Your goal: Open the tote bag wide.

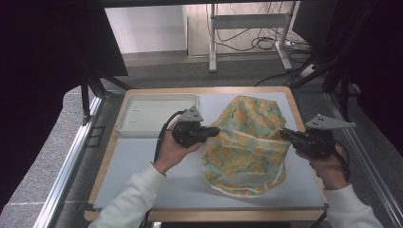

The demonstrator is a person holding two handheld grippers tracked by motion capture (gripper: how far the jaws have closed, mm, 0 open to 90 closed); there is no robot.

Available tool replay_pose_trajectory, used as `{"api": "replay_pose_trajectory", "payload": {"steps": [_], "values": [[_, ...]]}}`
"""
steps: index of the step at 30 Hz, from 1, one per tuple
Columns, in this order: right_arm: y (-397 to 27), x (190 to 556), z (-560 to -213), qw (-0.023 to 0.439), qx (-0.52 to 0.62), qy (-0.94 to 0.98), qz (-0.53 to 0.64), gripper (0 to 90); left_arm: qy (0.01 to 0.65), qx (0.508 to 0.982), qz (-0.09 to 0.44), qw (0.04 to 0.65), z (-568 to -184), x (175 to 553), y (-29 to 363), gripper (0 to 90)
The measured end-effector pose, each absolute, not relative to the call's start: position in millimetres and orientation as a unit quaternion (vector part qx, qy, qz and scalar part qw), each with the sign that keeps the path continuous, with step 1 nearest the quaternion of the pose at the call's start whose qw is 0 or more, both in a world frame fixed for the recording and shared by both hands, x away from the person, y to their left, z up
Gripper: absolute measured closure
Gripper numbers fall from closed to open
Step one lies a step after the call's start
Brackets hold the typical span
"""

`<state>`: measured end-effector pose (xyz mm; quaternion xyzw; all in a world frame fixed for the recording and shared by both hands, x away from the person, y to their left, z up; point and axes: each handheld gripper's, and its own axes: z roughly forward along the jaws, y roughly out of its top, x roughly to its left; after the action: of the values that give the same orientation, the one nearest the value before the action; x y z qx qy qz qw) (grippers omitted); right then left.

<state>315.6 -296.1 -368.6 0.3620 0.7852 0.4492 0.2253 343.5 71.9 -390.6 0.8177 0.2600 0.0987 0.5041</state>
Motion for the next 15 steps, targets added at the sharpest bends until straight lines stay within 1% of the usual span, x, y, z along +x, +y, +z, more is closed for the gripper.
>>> {"api": "replay_pose_trajectory", "payload": {"steps": [9,15], "values": [[-292,329,-363,0.225,0.367,0.782,0.451,86.8,0.27,0.811,0.105,0.508,-388,349,76,89.8],[-288,336,-356,0.234,0.364,0.779,0.454,86.9,0.275,0.809,0.108,0.508,-386,353,78,89.8]]}}
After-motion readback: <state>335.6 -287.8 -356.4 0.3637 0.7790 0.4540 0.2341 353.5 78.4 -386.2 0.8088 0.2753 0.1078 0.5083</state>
